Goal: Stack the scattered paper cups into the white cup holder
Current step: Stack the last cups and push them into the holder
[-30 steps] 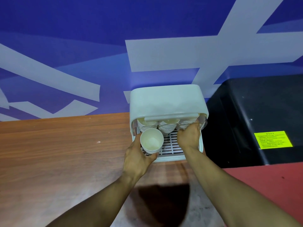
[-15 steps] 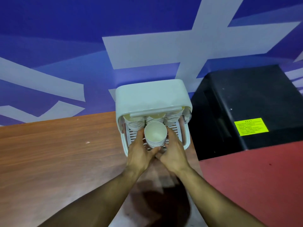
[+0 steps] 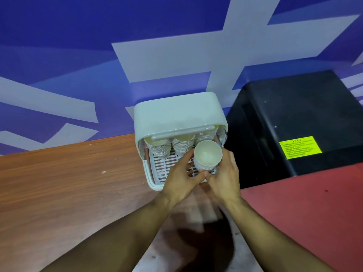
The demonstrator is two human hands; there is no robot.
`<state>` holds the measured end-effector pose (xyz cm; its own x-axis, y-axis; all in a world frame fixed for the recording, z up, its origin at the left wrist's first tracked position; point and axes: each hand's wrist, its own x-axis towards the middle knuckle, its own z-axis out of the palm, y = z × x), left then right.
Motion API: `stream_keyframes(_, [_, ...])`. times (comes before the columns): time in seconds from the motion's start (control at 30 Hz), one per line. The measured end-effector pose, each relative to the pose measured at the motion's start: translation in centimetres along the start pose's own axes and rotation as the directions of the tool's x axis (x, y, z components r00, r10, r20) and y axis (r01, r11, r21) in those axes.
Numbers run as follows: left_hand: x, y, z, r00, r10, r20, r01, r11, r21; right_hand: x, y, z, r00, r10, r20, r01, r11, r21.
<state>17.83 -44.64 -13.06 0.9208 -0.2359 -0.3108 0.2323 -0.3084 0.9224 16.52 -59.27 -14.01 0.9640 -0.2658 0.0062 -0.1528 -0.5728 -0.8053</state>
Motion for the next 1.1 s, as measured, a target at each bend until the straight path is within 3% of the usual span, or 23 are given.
stream_keyframes(0.33, [1.2,0.8,0.9,0.996,-0.004,0.089,0.004,1.0,0.001,1.0,1.5,0.2,0.998,0.054,-0.033,-0.053,0.998,0.026])
stream_keyframes(1.1, [1.9,0.6,1.1,0.997,-0.03,0.065,0.028,0.999,0.036,1.1,1.6,0.1,0.997,0.076,-0.033,-0.076,0.997,-0.016])
